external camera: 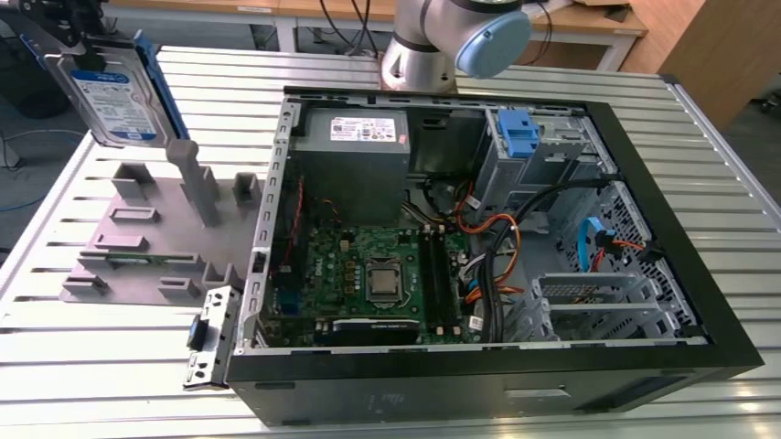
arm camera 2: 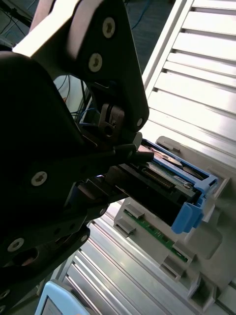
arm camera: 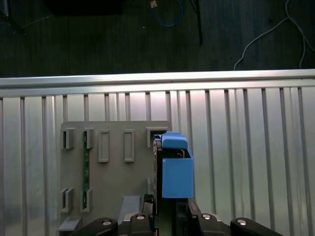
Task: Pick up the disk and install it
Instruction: 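Pick up the disk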
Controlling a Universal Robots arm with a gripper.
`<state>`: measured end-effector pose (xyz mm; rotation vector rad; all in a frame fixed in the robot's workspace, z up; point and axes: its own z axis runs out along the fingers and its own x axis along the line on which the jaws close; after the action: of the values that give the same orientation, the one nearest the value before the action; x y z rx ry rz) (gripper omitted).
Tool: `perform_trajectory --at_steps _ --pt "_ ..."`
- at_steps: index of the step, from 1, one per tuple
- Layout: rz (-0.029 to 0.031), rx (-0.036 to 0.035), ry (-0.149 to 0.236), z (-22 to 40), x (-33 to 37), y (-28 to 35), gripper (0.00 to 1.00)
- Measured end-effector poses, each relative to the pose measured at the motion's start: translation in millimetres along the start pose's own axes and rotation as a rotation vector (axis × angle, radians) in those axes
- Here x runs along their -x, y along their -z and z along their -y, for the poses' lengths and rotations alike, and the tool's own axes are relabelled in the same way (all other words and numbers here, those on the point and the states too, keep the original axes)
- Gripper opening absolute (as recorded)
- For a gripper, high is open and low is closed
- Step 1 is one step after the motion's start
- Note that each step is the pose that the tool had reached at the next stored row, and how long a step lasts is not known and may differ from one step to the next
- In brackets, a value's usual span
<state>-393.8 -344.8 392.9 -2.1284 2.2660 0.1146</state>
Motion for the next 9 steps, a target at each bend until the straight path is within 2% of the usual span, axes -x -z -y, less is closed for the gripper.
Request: perform_trajectory --at_steps 9 --pt "-0.0002 0.0004 0.0 -0.1 0.2 3.0 0.35"
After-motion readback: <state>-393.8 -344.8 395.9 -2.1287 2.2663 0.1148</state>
